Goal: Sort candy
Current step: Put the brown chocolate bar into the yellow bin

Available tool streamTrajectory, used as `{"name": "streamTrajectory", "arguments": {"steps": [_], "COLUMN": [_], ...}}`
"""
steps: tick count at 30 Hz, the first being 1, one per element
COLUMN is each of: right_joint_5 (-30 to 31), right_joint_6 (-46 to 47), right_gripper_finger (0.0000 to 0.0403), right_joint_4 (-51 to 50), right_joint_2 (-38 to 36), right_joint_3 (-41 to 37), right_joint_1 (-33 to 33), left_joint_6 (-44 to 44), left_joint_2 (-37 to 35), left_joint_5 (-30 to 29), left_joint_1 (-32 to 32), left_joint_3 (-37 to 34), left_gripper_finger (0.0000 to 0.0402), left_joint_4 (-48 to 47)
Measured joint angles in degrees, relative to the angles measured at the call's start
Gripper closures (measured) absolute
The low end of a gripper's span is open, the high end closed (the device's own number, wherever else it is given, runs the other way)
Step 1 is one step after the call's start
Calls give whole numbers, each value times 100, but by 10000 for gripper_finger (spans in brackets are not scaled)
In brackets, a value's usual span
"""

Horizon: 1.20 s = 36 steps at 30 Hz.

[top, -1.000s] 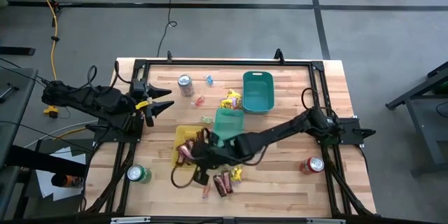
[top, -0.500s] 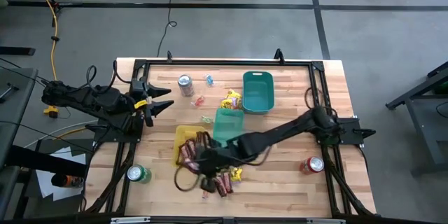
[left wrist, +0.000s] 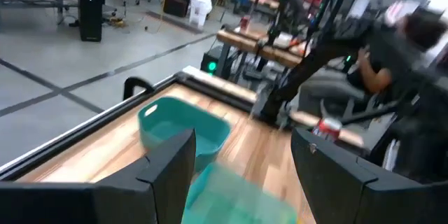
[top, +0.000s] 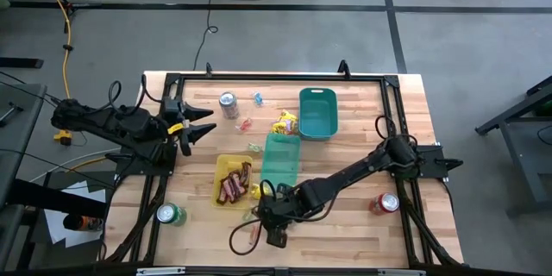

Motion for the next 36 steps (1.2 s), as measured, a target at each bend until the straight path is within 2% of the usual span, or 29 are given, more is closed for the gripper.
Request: {"name": "streamTrajectory", "arguments": {"steps": [5,14,21,25,27,31,36], "right_joint_5": [-20,79,-21,-640,-721,-280,348], "right_joint_6": [-331,-1212,-1834,-1670,-1647,-1886,-1950], "right_gripper_finger": [376,293,285,284,283,267,230], "right_joint_4": [267,264,383,827,1003,1020,1124], "right_joint_2": [4,4,14,33,33,33,33], "right_joint_3": [-235,-231,-304,-526,-606,-740,-946], "right_joint_1": [-51,-252,-460,-539,-470,-263,-216], "left_joint_6": [237,45,-347,-405,-408,-408,-408], "left_joint_2": [364,1276,1730,1757,1742,1686,1675], "left_joint_5": [23,-32,53,227,241,239,243], "left_joint_1": [-2,0,0,-2,-2,0,0], "left_joint_3": [4,4,4,4,4,4,4], "left_gripper_finger": [179,179,179,179,179,179,179], "left_joint_4": [761,1484,1895,2089,2090,2091,2087]}}
